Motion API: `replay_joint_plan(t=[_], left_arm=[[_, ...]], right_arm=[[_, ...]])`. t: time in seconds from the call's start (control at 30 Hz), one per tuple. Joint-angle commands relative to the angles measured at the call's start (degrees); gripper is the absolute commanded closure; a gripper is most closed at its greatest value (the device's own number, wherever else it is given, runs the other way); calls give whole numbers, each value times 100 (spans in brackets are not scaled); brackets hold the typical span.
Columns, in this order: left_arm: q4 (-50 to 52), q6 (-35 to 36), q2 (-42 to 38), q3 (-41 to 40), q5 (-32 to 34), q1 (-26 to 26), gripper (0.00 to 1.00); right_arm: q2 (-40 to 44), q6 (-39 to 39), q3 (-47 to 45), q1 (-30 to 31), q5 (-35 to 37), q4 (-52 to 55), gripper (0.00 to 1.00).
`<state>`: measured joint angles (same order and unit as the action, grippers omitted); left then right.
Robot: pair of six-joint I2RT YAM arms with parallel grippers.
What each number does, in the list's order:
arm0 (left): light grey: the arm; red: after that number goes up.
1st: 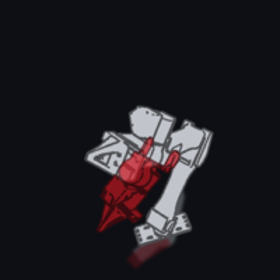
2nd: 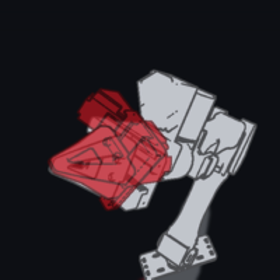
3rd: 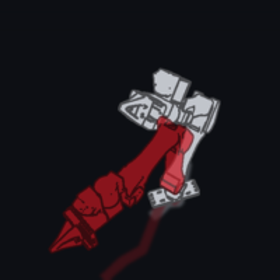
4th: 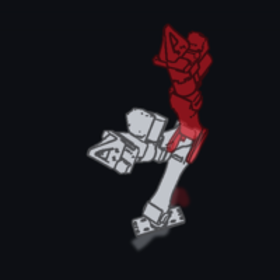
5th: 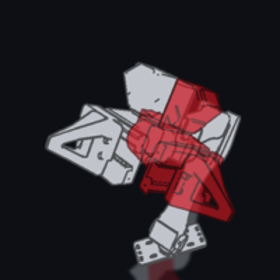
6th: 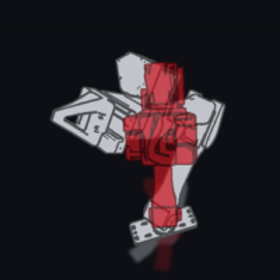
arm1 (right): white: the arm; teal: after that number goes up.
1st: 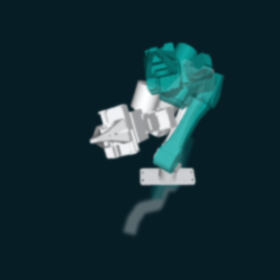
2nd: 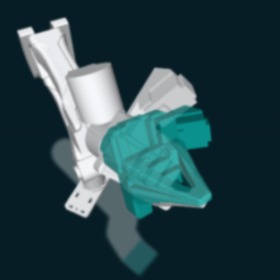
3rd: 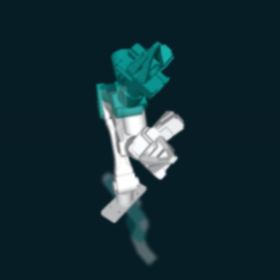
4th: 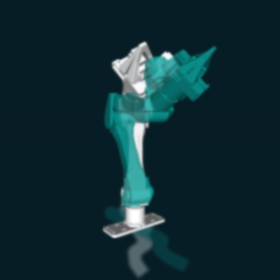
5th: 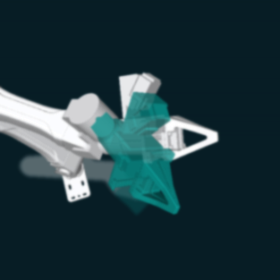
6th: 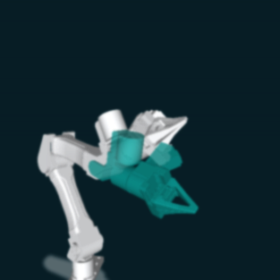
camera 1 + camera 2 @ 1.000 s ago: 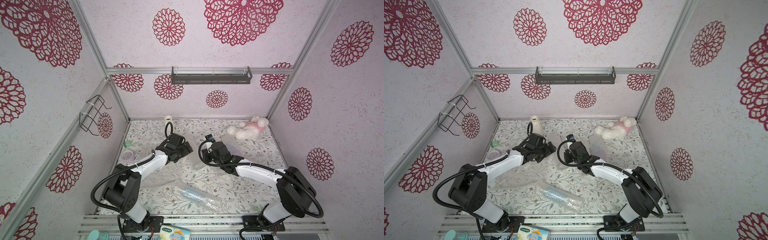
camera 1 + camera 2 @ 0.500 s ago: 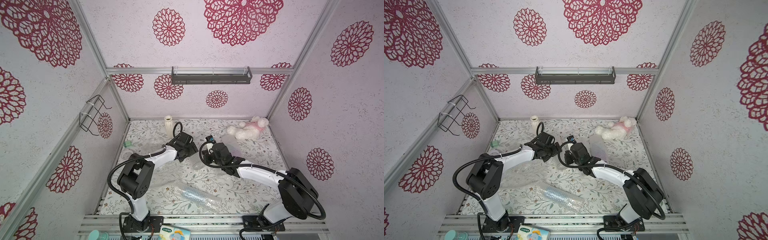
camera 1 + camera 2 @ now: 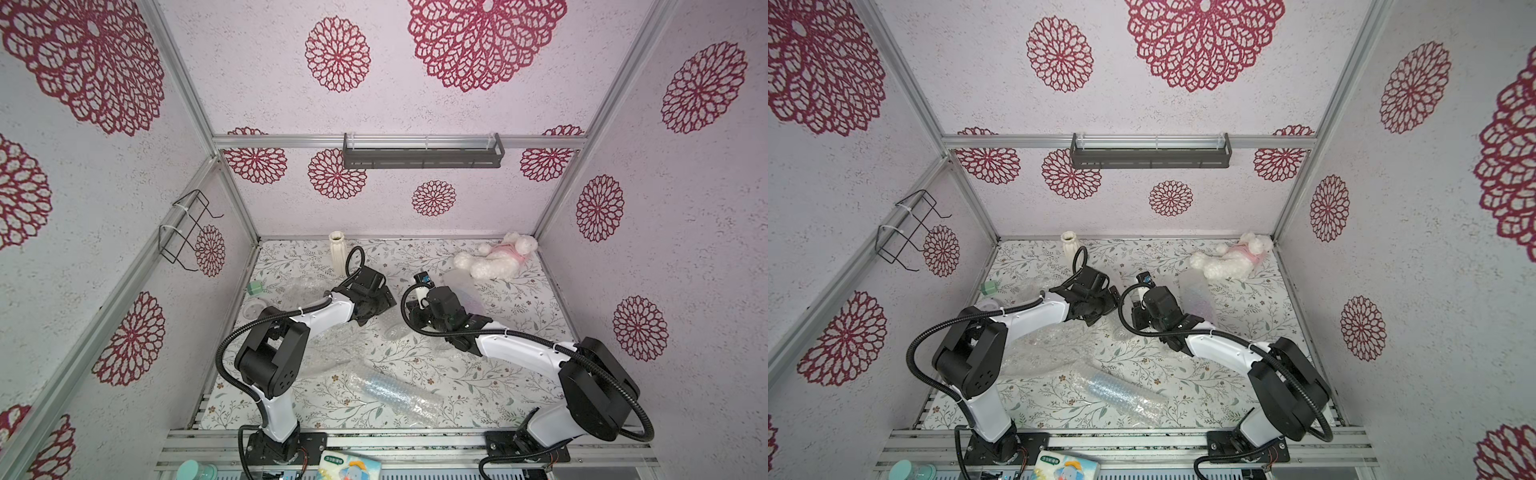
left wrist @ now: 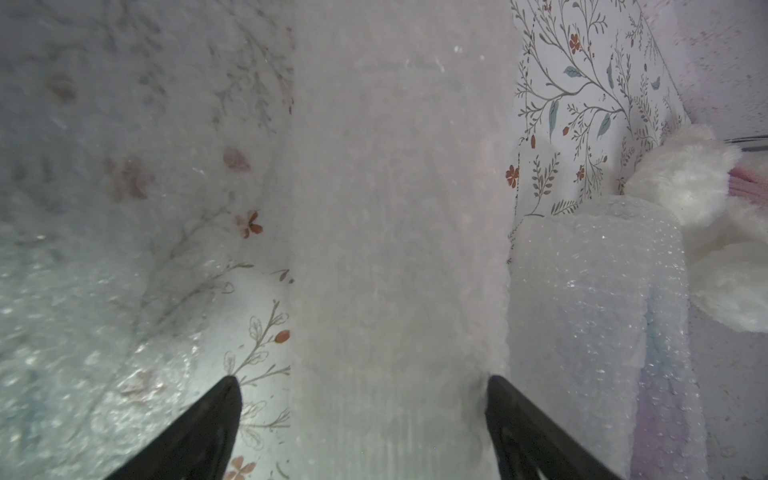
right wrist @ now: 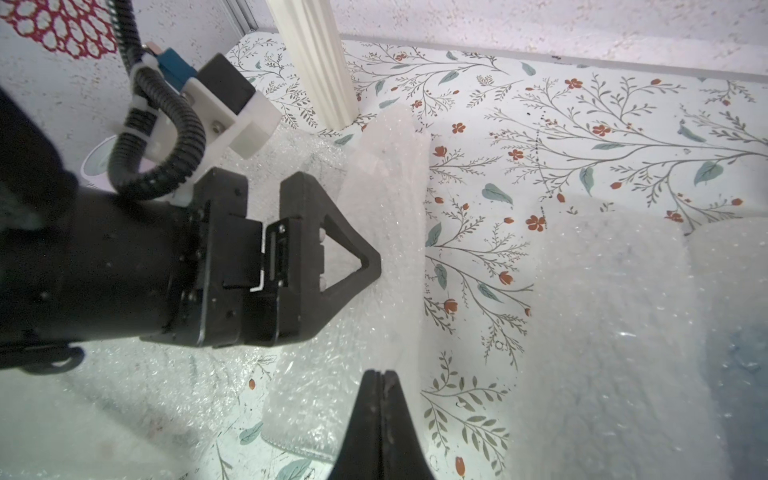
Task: Unwrap the vase from the bubble wrap
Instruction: Unwrap the bubble wrap at the center of the board.
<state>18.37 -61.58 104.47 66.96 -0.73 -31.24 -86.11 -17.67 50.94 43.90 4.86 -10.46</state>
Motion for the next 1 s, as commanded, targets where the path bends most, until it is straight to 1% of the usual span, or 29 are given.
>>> replay_joint_plan(t=[0.0,0.47,0.97], left_arm=[[353,-12,-88,-216,73,-40,7],[335,93,-214,-245,-39,-80,7],[633,252,-450,-218,-67,-356,7]], right_arm=[[322,-36,33,-48,146,-167,100],[500,-17,-9,-127,195,-131,100],[1271,-260,-603,-127,374,80,100]])
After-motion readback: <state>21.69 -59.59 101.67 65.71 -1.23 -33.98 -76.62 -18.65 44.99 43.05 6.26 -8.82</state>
